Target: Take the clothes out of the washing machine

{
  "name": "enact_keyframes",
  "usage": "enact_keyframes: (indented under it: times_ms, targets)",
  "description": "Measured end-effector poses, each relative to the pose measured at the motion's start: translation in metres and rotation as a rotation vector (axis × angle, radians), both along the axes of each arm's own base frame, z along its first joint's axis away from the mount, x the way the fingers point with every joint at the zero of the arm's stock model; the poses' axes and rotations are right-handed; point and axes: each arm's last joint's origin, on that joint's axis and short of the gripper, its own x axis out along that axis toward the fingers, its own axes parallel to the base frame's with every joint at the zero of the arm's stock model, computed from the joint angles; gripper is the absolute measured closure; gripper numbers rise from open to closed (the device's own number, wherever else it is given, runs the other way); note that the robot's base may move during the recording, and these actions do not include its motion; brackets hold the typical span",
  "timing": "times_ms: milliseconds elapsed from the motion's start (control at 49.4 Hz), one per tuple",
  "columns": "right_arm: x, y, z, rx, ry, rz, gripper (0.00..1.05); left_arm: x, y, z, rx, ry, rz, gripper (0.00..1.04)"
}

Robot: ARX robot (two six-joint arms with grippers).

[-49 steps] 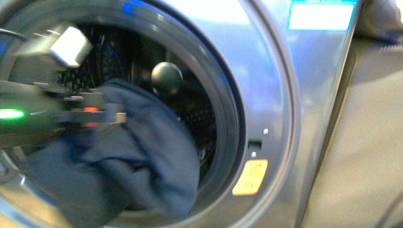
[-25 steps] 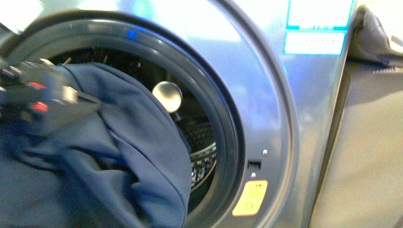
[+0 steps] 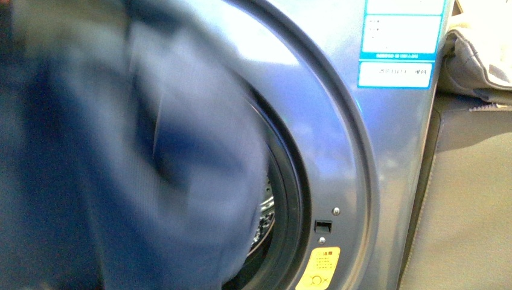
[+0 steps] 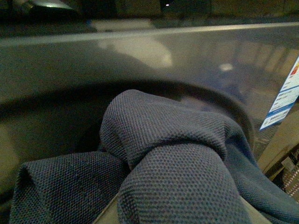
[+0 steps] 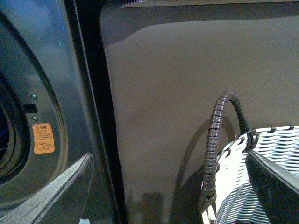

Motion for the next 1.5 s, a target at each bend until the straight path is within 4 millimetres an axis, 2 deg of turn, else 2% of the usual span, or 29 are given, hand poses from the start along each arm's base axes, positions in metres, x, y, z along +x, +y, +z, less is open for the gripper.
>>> enact_keyframes:
  times_ms: [283,506,648,789,1194,1235,1356,1457,1498]
  targets:
    - [0.000,0.000,0.000,0.000,0.000,0.000,0.08,-0.023,-0.038,0.078,0.021,-0.165,-0.137,0.86]
    - [0.000,0.000,0.000,0.000,0.000,0.000,0.08,-0.031,-0.062,0.122,0.023,-0.241,-0.201,0.86]
    - [0.000,0.000,0.000,0.000,0.000,0.000,0.08,-0.023,-0.085,0.152,0.034,-0.264,-0.228,0.86]
    - [0.000,0.000,0.000,0.000,0.000,0.000,0.08,-0.014,-0.096,0.174,0.023,-0.268,-0.221,0.86]
    - [0.000,0.000,0.000,0.001,0.000,0.001,0.08,-0.016,-0.094,0.180,0.012,-0.282,-0.219,0.86]
    - [0.001,0.000,0.001,0.031,-0.014,0.055,0.08,-0.016,-0.094,0.180,0.012,-0.282,-0.219,0.86]
    - [0.001,-0.003,0.012,0.265,-0.060,0.355,0.08,-0.017,-0.094,0.180,0.011,-0.283,-0.219,0.86]
    - [0.001,-0.005,0.021,0.400,-0.043,0.468,0.08,-0.017,-0.094,0.180,0.011,-0.283,-0.218,0.86]
    - [0.001,-0.007,0.032,0.434,-0.063,0.487,0.08,-0.017,-0.094,0.180,0.011,-0.283,-0.218,0.86]
